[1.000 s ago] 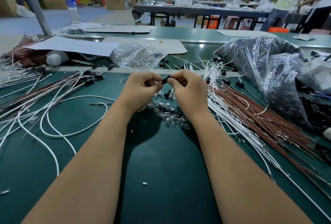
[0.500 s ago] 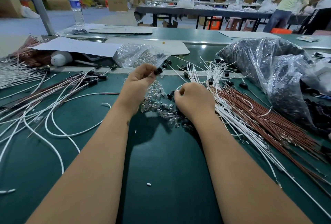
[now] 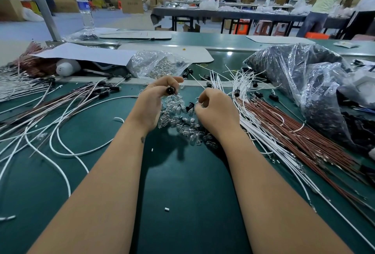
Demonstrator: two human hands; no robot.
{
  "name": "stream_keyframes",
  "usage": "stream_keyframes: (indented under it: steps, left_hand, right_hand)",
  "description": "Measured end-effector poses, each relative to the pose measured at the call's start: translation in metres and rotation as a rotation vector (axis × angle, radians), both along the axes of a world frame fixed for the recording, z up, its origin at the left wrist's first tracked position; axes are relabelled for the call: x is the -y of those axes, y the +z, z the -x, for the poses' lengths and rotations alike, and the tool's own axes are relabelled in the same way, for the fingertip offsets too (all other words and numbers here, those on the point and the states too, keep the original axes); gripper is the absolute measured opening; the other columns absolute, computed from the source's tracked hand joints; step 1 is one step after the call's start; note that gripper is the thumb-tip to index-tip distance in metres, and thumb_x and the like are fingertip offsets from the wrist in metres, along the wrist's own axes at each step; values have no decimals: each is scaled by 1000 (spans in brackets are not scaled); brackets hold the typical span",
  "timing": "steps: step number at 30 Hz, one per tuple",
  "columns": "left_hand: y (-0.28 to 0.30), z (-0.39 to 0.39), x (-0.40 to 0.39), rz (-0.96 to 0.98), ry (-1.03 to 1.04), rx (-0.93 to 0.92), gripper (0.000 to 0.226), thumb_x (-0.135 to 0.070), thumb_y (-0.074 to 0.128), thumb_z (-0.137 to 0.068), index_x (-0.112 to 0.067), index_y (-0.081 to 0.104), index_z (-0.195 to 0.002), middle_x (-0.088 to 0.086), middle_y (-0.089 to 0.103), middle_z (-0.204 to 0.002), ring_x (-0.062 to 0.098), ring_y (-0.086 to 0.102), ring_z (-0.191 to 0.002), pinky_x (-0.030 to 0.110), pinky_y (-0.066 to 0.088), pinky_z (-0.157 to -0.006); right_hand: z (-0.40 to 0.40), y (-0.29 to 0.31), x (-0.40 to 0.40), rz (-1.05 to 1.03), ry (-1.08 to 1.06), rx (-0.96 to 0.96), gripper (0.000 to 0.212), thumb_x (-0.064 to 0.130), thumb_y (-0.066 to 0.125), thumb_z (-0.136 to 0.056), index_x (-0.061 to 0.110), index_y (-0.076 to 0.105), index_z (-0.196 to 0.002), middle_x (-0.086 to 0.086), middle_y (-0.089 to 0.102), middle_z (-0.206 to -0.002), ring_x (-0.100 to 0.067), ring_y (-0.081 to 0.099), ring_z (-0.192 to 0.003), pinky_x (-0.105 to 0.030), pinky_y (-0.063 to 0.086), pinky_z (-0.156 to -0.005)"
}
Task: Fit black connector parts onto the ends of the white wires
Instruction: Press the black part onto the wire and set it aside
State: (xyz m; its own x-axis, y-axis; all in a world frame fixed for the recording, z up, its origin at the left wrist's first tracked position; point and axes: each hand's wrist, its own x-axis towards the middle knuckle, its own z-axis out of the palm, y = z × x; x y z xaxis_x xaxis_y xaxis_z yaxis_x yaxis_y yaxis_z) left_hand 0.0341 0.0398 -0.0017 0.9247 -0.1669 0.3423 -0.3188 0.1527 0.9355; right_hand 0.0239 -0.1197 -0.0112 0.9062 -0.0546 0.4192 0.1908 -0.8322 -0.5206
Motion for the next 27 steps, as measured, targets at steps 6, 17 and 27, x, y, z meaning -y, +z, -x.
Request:
stream_keyframes:
  steps: [6, 17, 27]
  left_hand:
    - [-4, -4, -1, -40, 12, 48, 31, 8, 35, -83, -13, 53, -68, 0, 69, -94, 8, 58, -100, 19, 40, -87]
    - [-9, -3, 6, -303, 287, 74, 10, -7, 58, -93, -2, 64, -88, 7, 40, -60, 6, 30, -45, 17, 25, -43]
    - [-12, -5, 6, -344, 239, 89, 9, -8, 60, -93, -1, 66, -92, 4, 34, -59, 7, 27, -46, 17, 23, -44]
  right_hand:
    - [-1, 1, -2, -121, 49, 74, 8, 16, 59, -90, 15, 61, -98, 0, 63, -92, -17, 56, -81, -27, 41, -66]
    - [3, 10, -1, -1023, 243, 3, 10, 7, 69, -86, 16, 68, -84, 5, 63, -66, -9, 57, -58, -20, 52, -59]
    - [-2, 9, 2, -1227, 256, -128, 10, 2, 60, -91, 7, 66, -85, -5, 63, -68, -13, 58, -57, -23, 52, -58]
